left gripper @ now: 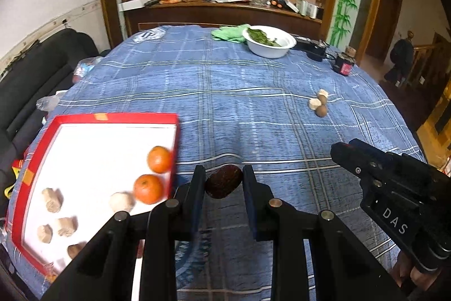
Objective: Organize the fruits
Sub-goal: 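Carry both red dates over the white tray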
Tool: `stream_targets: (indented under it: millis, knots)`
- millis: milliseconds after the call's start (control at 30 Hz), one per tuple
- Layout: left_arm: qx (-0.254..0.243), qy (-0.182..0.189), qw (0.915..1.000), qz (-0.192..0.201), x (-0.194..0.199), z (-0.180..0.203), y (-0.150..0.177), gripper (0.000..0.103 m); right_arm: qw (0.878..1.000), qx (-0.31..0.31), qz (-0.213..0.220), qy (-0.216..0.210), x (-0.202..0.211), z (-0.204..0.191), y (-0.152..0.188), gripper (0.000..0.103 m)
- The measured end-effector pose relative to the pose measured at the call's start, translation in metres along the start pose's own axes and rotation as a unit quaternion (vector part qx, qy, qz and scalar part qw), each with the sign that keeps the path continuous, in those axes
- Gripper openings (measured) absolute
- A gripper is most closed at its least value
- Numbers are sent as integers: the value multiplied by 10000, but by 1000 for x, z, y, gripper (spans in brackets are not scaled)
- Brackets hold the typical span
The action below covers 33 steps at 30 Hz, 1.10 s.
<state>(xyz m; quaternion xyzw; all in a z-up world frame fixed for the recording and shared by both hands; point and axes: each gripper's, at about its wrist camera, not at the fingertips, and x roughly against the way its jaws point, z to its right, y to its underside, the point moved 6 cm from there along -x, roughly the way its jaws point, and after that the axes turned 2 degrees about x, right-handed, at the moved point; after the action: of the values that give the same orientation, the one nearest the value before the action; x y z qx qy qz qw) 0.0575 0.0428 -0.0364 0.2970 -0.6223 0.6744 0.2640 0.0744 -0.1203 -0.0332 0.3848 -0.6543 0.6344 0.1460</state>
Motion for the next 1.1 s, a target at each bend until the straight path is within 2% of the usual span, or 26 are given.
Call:
stream_targets:
  millis: [300, 667, 933, 1100]
  knots:
    - [469, -392, 9981, -6, 10, -58, 10, 26, 9987, 340, 80, -368, 1, -52, -4, 28]
    - [1104, -913, 9896, -162, 6, -135, 24, 25, 9912, 903, -31, -970, -20, -138, -2, 28]
    - [1292, -1072, 9855, -250, -1, -161, 26, 25, 9858, 1134, -198, -1223, -41, -179, 3, 28]
    - [1346, -1156, 9837, -299, -3, -171, 28, 25, 9846, 1204, -244, -1246, -52, -190, 3, 28]
